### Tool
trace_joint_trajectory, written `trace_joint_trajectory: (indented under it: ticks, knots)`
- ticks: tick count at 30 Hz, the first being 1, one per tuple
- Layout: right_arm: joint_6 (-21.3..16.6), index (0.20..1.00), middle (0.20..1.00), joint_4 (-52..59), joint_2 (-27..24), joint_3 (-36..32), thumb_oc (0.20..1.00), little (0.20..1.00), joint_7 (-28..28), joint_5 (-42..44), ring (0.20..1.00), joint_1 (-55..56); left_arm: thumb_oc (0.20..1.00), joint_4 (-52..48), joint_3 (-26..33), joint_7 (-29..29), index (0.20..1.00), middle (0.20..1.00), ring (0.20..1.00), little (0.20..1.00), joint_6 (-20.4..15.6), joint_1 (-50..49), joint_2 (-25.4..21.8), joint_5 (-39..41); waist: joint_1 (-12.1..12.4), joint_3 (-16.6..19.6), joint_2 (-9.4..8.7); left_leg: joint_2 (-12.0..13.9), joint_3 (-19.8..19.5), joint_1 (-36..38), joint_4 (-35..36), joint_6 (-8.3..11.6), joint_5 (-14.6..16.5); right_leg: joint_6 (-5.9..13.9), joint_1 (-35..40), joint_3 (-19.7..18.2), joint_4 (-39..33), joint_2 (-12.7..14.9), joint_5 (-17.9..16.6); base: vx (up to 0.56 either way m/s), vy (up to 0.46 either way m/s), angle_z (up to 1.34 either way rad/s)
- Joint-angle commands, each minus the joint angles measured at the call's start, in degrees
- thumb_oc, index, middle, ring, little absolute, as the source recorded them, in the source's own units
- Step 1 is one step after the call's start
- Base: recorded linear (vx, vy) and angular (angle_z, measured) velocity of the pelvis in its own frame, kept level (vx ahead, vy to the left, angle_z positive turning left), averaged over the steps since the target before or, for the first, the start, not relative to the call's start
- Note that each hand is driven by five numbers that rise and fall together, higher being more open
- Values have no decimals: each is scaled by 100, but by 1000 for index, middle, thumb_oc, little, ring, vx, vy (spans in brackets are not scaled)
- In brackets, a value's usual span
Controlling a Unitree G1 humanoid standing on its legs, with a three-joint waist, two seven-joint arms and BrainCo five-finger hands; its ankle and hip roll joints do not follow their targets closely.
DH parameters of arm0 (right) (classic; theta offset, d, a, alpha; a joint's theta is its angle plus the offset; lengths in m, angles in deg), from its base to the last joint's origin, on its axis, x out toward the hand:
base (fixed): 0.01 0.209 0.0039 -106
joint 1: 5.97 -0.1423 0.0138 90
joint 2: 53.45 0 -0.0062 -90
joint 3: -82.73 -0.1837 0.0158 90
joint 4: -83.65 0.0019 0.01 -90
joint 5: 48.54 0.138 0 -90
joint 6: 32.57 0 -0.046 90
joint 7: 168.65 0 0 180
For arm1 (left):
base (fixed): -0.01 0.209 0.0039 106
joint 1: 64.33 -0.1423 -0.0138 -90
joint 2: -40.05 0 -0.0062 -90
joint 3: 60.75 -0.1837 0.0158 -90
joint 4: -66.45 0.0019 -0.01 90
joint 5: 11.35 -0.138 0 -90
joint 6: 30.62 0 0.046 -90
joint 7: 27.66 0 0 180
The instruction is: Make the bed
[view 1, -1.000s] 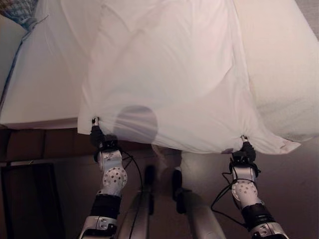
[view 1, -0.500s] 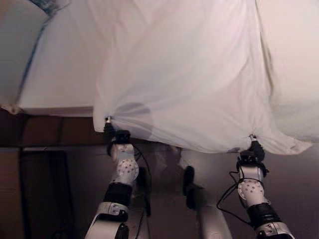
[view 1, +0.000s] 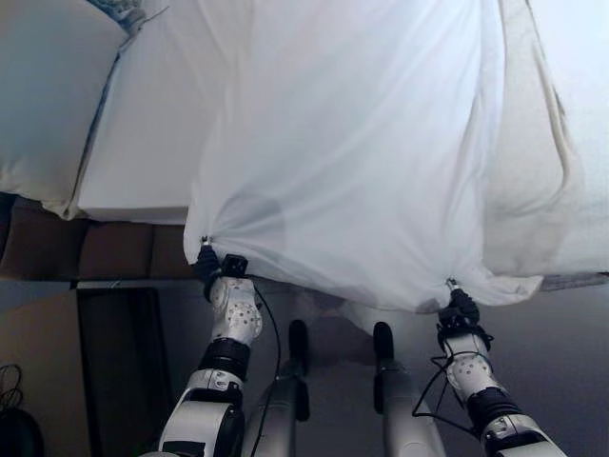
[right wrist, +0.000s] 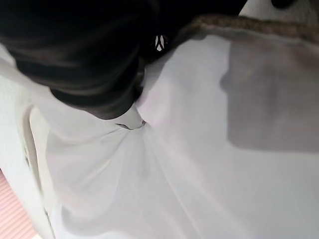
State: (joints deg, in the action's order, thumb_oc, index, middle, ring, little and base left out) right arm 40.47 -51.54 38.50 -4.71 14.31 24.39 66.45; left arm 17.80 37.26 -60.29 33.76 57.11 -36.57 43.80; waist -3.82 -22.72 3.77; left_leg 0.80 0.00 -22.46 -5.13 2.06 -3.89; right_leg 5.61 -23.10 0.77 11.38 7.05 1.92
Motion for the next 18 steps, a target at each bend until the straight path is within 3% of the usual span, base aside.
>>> trace_joint_trajectory:
  ticks: [1, 4, 15, 16, 17, 18]
  knots:
    - [-42, 200, 200, -415, 187, -124, 200, 200, 136, -179, 200, 298, 200, 964, 1042, -680, 200, 200, 200, 200, -460, -679, -776, 205, 252, 210, -355, 69, 150, -284, -234, 252, 170, 339, -110, -155, -605, 392, -582, 55, -34, -6]
    - [-90, 200, 200, -874, 222, -235, 200, 200, 294, -328, 200, 285, 200, 1757, 1034, -606, 200, 200, 200, 200, -207, -676, -749, 163, 211, 208, -379, 93, 139, -273, -199, 270, 167, 348, -88, -128, -567, 399, -553, 52, -16, 0]
    - [-27, 200, 200, -1842, 242, -662, 200, 200, 715, -549, 200, 274, 200, 2685, 846, -129, 200, 200, 200, 200, 386, -879, -557, 393, 131, 230, -324, 175, 141, -133, -82, 307, 135, 339, -22, -114, -496, 342, -473, 37, -20, 5]
    - [-39, 200, 200, -1986, 226, -738, 200, 200, 835, -660, 200, 314, 460, 2766, 805, 0, 460, 460, 460, 460, 481, -944, -535, 457, 107, 242, -312, 184, 157, -114, -73, 315, 131, 335, -17, -122, -488, 331, -461, 16, -5, 4]
    - [-39, 200, 200, -1992, 225, -745, 200, 200, 837, -665, 200, 312, 561, 2772, 799, 11, 561, 561, 561, 561, 483, -946, -537, 465, 111, 244, -310, 185, 156, -114, -72, 316, 131, 334, -17, -122, -487, 331, -459, 22, -10, 3]
    - [-24, 329, 329, -2069, 211, -803, 329, 329, 879, -692, 329, 331, 1000, 2799, 756, 144, 1000, 1000, 1000, 1000, 596, -987, -505, 496, 88, 251, -307, 194, 154, -103, -70, 311, 138, 337, -11, -129, -482, 323, -447, 0, 0, 0]
